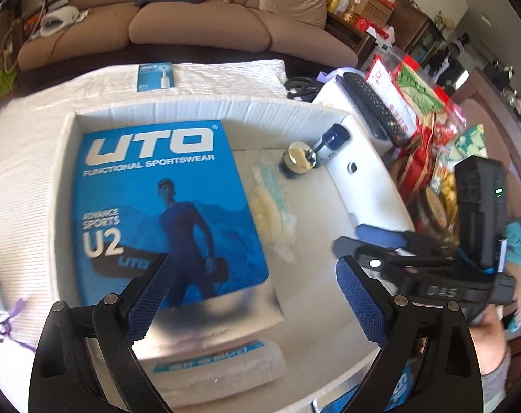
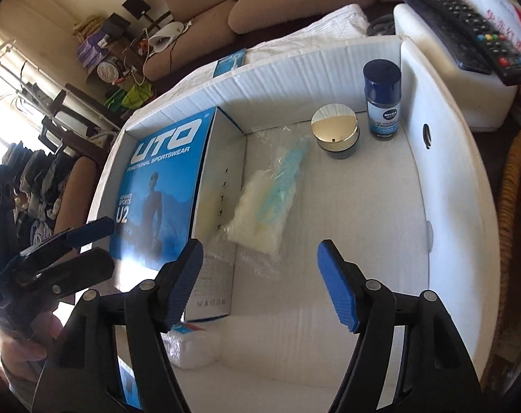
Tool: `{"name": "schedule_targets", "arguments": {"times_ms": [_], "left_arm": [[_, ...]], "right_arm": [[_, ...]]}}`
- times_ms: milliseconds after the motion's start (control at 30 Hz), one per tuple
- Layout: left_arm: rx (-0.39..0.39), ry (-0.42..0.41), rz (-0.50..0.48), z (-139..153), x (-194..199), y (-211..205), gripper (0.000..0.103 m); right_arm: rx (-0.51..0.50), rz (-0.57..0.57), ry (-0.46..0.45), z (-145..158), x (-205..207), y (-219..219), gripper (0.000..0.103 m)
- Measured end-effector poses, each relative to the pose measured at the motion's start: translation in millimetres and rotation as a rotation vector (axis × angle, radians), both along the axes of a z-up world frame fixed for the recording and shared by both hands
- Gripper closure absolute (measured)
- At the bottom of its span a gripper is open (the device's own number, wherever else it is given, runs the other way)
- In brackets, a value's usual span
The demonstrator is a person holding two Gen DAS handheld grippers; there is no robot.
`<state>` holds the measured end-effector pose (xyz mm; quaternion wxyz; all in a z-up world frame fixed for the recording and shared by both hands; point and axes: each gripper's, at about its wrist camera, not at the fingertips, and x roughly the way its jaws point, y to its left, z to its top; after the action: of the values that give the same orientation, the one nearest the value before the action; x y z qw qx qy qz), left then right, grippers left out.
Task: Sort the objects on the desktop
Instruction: 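Withdraw the right tool from the tray back over the table, then grasp the small clear square box with the left tool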
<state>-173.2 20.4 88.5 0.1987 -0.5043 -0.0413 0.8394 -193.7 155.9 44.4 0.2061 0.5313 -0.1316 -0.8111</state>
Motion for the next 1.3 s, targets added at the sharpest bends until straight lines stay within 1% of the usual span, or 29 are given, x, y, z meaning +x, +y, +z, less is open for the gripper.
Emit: {"name": "schedule_targets", "arguments": {"times_ms": [33,67,167,300,433,533,567,667,733,800,867,967,1067,1133,1167,1233,1300], "left_arm": [[-0.023,0.014,-0.001,3.4,7.0,-0.2,0.006],[-0.041,0.026,-0.001,7.0,13.6,-1.0,0.001],[-0.065,0.059,0.003,18.3,35.4,-6.6,0.000],[-0.060,0.079,0.014,31.6,62.8,-20.7,0.000],[-0.050,0.098,0.028,42.1,90.3,-41.8,0.000],[-0.036,0.111,0.046,46.7,110.5,-66.9,0.000],[-0.037,0.120,0.054,47.7,117.2,-79.5,0.000],[-0.059,0.146,0.111,44.9,136.4,-130.0,0.000],[-0.090,0.139,0.174,34.4,146.0,-171.8,0.000],[-0.116,0.107,0.239,18.1,151.2,-211.4,0.000],[-0.114,0.067,0.295,-0.9,156.2,-246.8,0.000],[-0.094,0.034,0.345,-28.3,164.3,-284.0,0.000],[-0.097,0.035,0.331,-52.5,167.7,-293.6,0.000],[-0.106,0.036,0.323,-67.4,166.6,-289.8,0.000],[-0.098,0.035,0.323,-74.2,164.8,-286.4,0.000],[-0.083,0.040,0.338,-86.0,159.0,-279.3,0.000],[-0.086,0.051,0.364,-97.1,151.8,-271.6,0.000]], "right_arm": [[0.007,0.002,0.015,5.8,9.5,1.8,0.032],[0.013,0.000,0.029,11.6,18.1,2.9,0.032],[0.015,-0.013,0.062,26.7,43.7,6.8,0.032],[0.000,-0.008,0.088,44.2,76.5,9.4,0.032],[-0.021,0.014,0.123,62.0,106.6,-1.1,0.032],[-0.039,0.039,0.142,72.8,127.5,-20.3,0.029],[-0.047,0.053,0.150,75.9,134.4,-27.8,0.025],[-0.067,0.106,0.172,84.3,155.8,-53.1,0.025],[-0.078,0.153,0.192,89.2,170.2,-72.4,0.025],[-0.085,0.198,0.208,92.2,183.1,-93.2,0.025],[-0.096,0.246,0.219,92.7,194.1,-116.1,0.025],[-0.116,0.318,0.227,89.5,208.1,-152.8,0.025],[-0.125,0.363,0.223,81.7,220.7,-185.7,0.025],[-0.125,0.373,0.221,75.3,226.5,-201.5,0.025],[-0.121,0.375,0.219,72.3,228.9,-208.0,0.025],[-0.111,0.371,0.217,67.2,232.1,-218.1,0.025],[-0.104,0.363,0.217,63.6,235.1,-223.8,0.025]]}}
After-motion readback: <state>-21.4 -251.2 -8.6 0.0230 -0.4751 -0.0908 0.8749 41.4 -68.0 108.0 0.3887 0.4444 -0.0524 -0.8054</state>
